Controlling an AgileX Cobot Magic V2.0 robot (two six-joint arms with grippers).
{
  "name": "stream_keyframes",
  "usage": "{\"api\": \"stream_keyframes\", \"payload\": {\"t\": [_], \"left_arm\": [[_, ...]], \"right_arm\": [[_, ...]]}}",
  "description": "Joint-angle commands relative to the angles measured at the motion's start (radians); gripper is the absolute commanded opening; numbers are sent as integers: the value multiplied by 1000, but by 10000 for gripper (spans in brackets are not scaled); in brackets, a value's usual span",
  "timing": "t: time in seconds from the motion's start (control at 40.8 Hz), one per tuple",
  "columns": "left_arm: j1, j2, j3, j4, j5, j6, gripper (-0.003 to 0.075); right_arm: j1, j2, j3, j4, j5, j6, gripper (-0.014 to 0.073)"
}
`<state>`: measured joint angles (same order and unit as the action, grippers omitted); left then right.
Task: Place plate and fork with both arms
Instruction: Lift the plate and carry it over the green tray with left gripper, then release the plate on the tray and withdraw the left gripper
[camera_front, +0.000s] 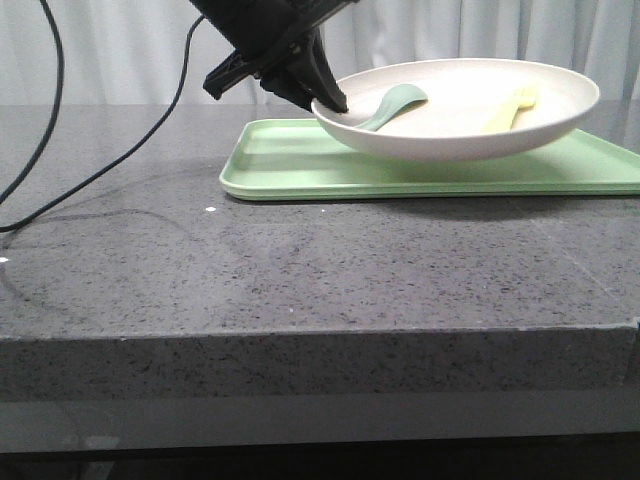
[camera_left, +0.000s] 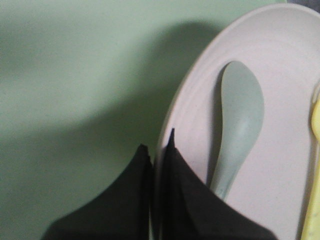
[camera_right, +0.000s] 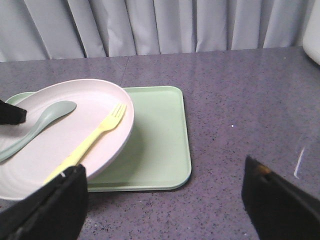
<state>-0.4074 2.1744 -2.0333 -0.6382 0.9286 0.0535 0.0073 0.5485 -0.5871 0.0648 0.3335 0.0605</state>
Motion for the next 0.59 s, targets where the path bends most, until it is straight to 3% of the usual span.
{"api": "stream_keyframes", "payload": {"t": [0.0, 0.147, 0.564], "left_arm": [[15, -49, -47, -53, -69, -74, -17], [17, -36, -47, -18, -86, -165, 11], [13, -36, -47, 36, -89, -218, 169]], "right_arm": [[0, 9, -35, -8, -68, -6, 645], [0, 9, -35, -8, -68, -6, 645], [14, 9, -35, -8, -68, -6, 645]]}}
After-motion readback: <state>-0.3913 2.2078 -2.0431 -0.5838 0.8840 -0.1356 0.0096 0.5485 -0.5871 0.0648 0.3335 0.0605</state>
